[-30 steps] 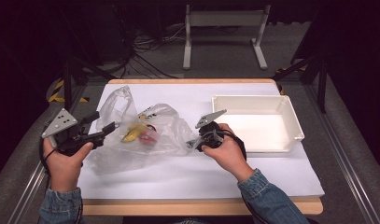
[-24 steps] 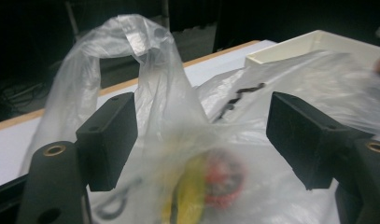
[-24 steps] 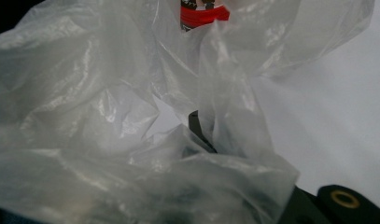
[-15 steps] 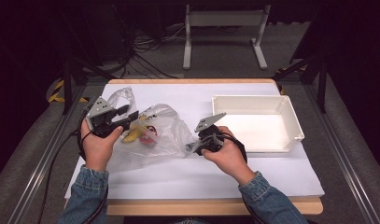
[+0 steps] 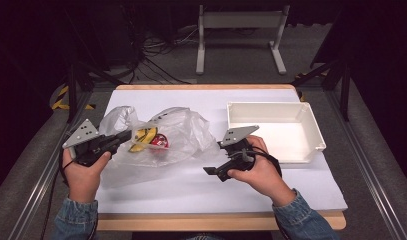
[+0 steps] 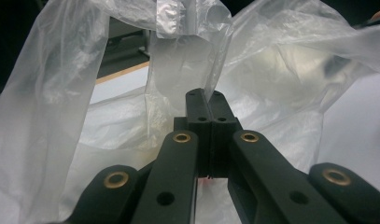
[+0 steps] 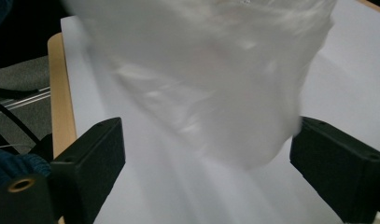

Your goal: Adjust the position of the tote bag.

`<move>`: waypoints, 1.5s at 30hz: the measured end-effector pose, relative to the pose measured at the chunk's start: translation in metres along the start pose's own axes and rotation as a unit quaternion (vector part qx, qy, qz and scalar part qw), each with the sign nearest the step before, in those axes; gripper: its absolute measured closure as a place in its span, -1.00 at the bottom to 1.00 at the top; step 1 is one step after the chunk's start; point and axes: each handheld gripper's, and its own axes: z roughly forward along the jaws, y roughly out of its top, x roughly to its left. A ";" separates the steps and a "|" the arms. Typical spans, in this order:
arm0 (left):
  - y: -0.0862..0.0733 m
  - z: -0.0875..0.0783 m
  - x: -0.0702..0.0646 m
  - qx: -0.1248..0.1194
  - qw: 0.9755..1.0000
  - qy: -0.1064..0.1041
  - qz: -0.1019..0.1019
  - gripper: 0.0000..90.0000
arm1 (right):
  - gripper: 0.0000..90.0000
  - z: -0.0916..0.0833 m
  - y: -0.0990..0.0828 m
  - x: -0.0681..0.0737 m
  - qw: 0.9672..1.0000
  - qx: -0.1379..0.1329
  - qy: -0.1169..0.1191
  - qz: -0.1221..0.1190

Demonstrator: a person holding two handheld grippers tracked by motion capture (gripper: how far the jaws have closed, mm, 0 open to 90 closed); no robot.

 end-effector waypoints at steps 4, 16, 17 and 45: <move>-0.002 -0.003 -0.002 0.016 1.000 -0.009 0.001 1.00 | -0.82 -0.021 0.004 0.001 1.000 -0.021 -0.009 -0.003; -0.027 -0.017 -0.012 0.065 0.997 -0.043 -0.011 1.00 | -0.82 -0.048 0.049 -0.005 0.992 -0.122 -0.014 -0.017; -0.028 -0.017 -0.012 0.068 0.997 -0.046 -0.012 1.00 | -0.82 -0.045 0.053 -0.007 0.992 -0.126 -0.008 -0.016; -0.054 -0.015 -0.005 0.146 0.988 -0.039 -0.038 1.00 | 0.96 0.099 0.098 -0.084 0.997 -0.071 -0.041 0.013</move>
